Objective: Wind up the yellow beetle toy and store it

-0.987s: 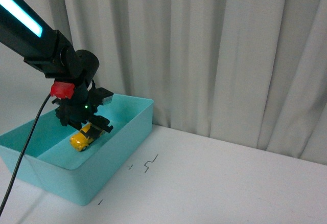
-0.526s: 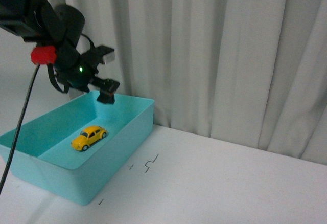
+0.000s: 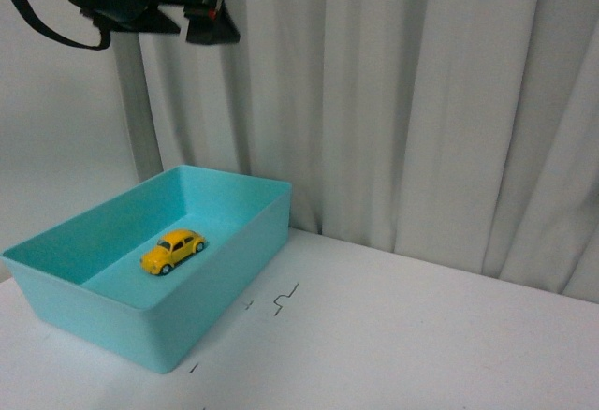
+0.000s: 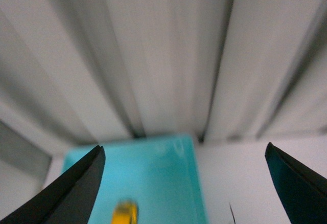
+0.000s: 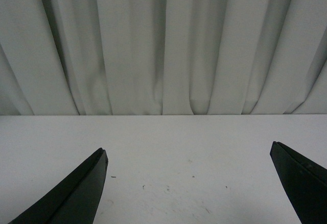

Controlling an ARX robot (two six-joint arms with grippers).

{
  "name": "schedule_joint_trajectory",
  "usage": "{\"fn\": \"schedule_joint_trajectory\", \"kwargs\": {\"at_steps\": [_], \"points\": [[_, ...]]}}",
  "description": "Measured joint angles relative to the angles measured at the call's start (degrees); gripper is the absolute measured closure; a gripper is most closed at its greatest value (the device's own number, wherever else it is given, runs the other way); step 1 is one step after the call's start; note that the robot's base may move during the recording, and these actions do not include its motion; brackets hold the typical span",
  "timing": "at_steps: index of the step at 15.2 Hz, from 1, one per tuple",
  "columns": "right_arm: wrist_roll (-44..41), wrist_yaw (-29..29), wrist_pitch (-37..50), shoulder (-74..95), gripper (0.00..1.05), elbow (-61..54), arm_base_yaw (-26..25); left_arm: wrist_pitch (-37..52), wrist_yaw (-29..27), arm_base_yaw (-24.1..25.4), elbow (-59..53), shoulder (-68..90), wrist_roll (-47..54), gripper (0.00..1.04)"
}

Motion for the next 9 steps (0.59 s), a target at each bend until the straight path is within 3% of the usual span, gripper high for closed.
{"fn": "schedule_joint_trajectory", "kwargs": {"at_steps": [2,4,8,9], "points": [[0.00,0.00,0.00,0.00,0.07,0.00,0.00,18.51,-1.90,-1.77,-11.87,-5.70,-5.88,0.25],[0.00,0.00,0.02,0.00,0.07,0.00,0.00,33.83,-3.76,-4.57,-27.32,-14.03,-10.40,0.50],[0.02,0.00,0.02,0.00,0.07,0.00,0.00,41.07,-7.80,-8.22,-46.25,-23.17,-12.20,0.99],[0.00,0.00,0.02,0.00,0.07,0.00,0.00,42.16,-8.63,-9.03,-49.27,-25.77,-12.33,1.03]]}}
